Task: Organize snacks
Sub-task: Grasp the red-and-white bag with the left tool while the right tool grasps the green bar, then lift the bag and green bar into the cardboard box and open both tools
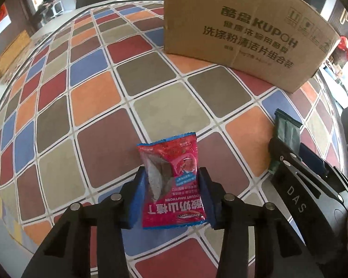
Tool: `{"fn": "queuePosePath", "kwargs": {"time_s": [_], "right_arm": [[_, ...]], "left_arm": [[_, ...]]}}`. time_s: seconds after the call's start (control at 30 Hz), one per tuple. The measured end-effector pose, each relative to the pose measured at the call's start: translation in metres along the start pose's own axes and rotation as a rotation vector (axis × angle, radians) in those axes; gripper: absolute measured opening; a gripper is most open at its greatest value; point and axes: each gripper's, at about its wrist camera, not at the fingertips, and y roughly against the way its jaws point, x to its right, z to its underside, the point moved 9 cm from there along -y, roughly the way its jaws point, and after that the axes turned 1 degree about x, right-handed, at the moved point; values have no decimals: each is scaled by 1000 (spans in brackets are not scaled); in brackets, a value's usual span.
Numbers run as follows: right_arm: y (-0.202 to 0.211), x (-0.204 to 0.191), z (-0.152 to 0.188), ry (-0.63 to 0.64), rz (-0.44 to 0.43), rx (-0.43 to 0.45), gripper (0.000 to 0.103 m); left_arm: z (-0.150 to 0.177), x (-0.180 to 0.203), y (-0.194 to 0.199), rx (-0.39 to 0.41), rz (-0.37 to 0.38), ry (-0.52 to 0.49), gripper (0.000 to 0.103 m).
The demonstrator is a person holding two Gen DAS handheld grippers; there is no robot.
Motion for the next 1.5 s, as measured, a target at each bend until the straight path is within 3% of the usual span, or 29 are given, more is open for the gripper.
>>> {"fn": "queuePosePath", "kwargs": {"time_s": [0.47,0.83,1.5], "right_arm": [[32,0,-2,-13,-64,67,46],[65,-8,-14,-2,-92,141,46],[119,-21,-52,8,-118,285,46]], "left_arm": [[-18,-2,10,102,48,-79,42],[-37,-4,42,233,100,-114,42],[-74,-8,103,381,176,-131,41]]}}
